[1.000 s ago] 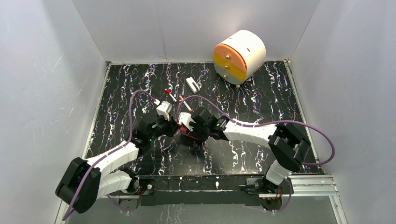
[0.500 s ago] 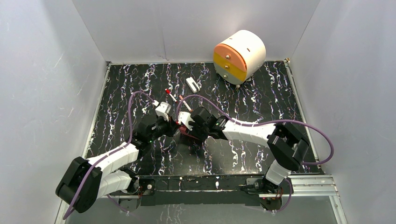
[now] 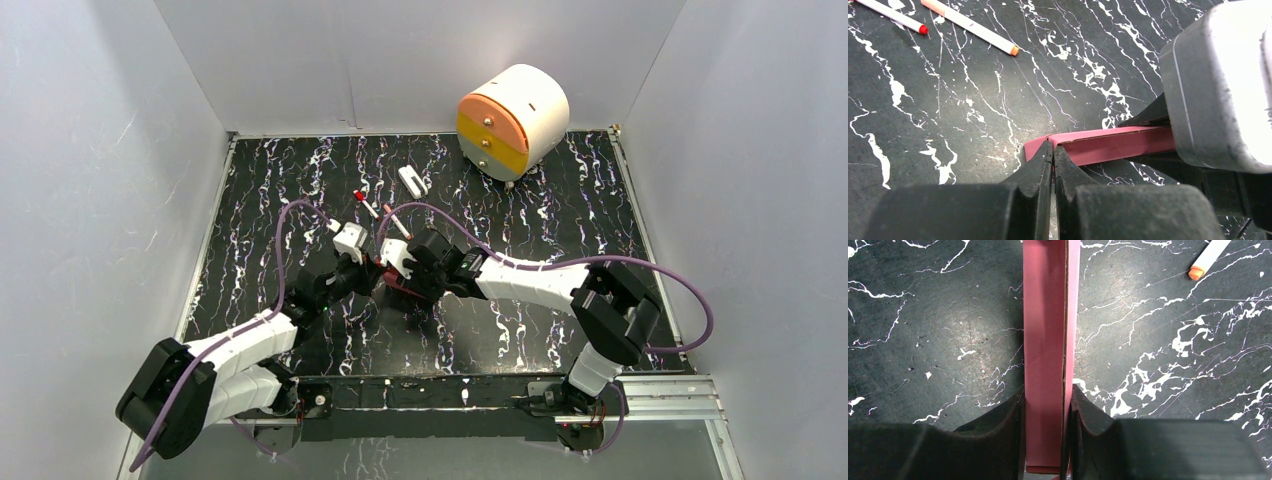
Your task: Fold the paper box
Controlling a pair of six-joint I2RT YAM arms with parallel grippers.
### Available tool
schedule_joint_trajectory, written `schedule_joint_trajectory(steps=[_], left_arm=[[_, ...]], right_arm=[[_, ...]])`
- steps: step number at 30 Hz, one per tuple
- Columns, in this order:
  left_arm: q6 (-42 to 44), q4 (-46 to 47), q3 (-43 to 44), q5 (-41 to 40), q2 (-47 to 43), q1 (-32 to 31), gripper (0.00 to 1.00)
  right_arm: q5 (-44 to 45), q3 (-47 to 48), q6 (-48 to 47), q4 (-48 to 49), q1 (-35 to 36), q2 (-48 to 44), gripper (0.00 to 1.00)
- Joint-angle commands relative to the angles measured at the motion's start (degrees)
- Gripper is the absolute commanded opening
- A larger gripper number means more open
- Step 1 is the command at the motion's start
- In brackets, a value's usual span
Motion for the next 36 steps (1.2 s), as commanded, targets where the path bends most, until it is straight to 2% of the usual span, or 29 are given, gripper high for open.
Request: schedule_joint_trajectory(steps=[1, 18, 29, 32, 36], left_arm=[[2.8, -2.4, -1.7, -6.6, -0.9, -0.5, 0.0], [-2.7, 0.7, -6.0, -12.5, 0.6, -7.0, 0.0], [-8.4, 4.6, -8.0, -12.3, -1.2, -7.2, 0.0], [-8.4, 4.6, -8.2, -13.1, 0.0, -7.2, 0.0], [-7.7, 3.8, -7.9, -14.0, 0.9, -7.2, 0.0]], right_arm=[[-0.1, 1.0, -0.8, 1.2, 0.0, 1.6, 0.19], [-1.9, 0.7, -0.5, 3.7, -0.6, 1.5, 0.19], [-2.5, 0.6, -0.3, 3.7, -0.8, 0.6, 0.2], [-4.3, 0.1, 0.6, 5.0, -0.8, -1.0, 0.28], [-4.0, -0.8, 2.0, 6.2, -0.8, -3.6, 0.53]])
